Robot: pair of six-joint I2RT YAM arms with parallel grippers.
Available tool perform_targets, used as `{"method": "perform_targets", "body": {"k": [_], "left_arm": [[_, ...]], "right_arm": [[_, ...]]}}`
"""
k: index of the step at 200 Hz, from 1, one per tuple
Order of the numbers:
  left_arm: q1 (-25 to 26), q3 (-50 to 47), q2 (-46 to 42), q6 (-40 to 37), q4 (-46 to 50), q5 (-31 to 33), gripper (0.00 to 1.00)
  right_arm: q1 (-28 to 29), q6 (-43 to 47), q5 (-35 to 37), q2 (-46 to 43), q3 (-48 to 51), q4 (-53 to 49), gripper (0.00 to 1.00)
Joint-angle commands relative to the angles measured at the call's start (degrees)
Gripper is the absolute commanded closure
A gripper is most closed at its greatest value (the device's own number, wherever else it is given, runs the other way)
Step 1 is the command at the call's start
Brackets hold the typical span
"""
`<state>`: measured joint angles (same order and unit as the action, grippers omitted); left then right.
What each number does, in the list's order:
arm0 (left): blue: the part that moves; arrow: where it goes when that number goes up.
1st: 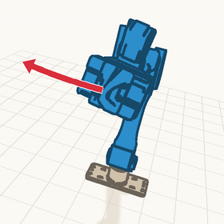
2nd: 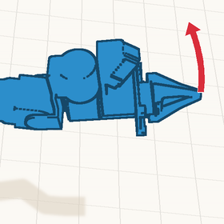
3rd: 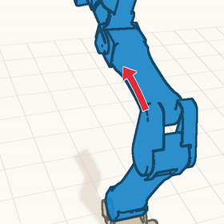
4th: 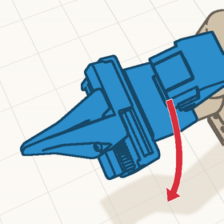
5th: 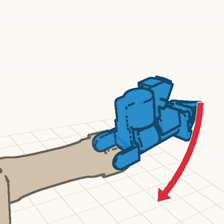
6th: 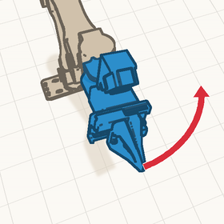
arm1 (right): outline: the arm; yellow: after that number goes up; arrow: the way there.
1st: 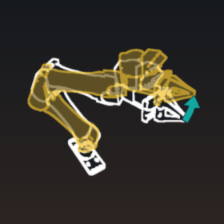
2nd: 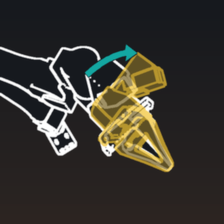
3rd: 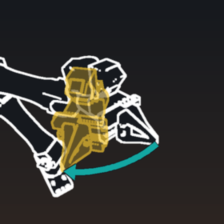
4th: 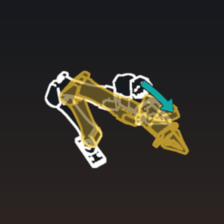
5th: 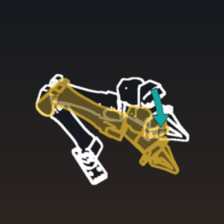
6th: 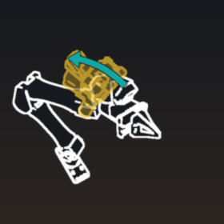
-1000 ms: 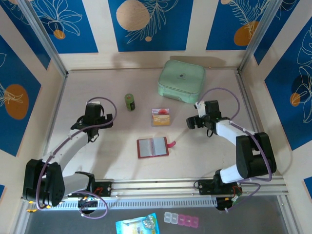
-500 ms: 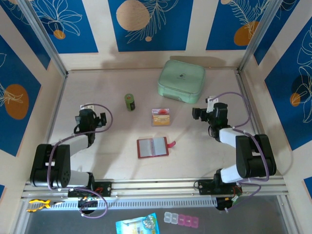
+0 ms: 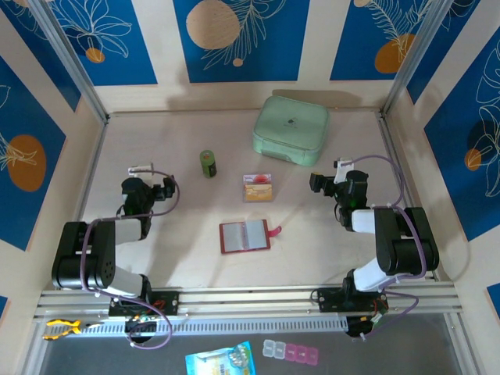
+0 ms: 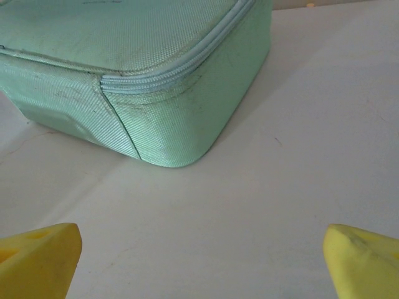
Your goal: Take the credit cards out of the card holder
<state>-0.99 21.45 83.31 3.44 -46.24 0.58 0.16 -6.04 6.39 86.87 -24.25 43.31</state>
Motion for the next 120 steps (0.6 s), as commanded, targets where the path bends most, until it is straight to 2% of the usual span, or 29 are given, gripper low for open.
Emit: {"method": "perform_targets", "body": {"k": [1, 23, 42, 73, 85, 120], "left_arm": [[-0.06, -1.37, 1.49, -1.99, -5.92, -3.98, 0.0], [0.41, -1.57, 3.73, -2.76, -8.32, -4.64, 0.0], [0.63, -2.84, 7.03, -2.6, -14.48, -4.03, 0.0], [3.41, -0.06, 6.21, -5.31, -7.11, -0.15, 0.0], [5.0, 0.43, 6.4, -6.51, -6.54, 2.4, 0.0], [5.12, 0.03, 6.18, -6.51, -7.25, 2.5, 0.0]], "right_arm": [[0.19, 0.51, -0.82, 0.39, 0.37, 2.92, 0.01], [0.04, 0.48, -1.2, 0.32, 0.41, 2.85, 0.01], [0.01, 0.42, -1.37, 0.33, 0.43, 2.76, 0.01], [-0.03, 0.37, -1.47, 0.32, 0.37, 2.69, 0.01], [-0.08, 0.42, -1.47, 0.32, 0.39, 2.66, 0.01], [-0.08, 0.42, -1.47, 0.32, 0.34, 2.66, 0.01]]}}
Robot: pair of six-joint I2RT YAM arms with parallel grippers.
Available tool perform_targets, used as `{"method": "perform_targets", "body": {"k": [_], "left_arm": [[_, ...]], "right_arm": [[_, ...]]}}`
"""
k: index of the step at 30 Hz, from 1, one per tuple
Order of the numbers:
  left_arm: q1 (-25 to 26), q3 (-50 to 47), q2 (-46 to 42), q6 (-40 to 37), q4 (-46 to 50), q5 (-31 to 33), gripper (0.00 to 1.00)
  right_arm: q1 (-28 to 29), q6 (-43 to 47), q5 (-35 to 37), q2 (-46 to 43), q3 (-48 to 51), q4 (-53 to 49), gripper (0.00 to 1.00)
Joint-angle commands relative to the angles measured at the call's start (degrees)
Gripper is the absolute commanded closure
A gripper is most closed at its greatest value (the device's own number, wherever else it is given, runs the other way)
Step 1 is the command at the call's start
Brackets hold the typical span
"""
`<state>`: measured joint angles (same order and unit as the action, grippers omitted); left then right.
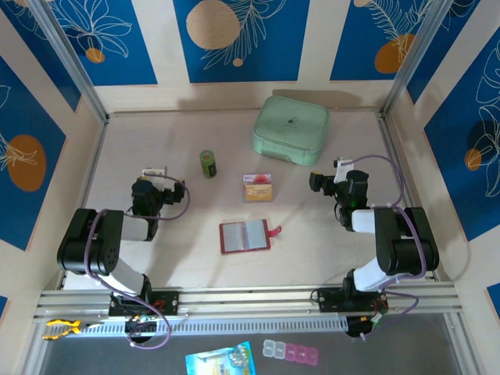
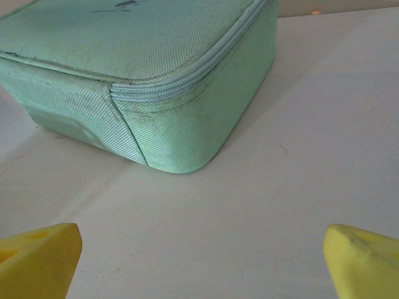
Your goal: Take the credit cards out of the card holder
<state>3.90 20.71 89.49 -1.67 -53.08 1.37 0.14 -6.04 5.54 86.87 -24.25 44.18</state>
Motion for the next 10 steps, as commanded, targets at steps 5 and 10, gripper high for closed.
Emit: {"method": "perform_targets", "body": {"k": [5, 10], "left_arm": [[0.14, 0.83, 0.07, -1.25, -0.4, 1.45, 0.0], [0.12, 0.9, 0.07, -1.32, -0.36, 1.45, 0.0]], "right_arm": [[0.06, 0.5, -0.51, 0.58, 0.05, 1.48, 0.01], [-0.14, 0.45, -0.89, 0.3, 0.48, 1.92, 0.01]]}}
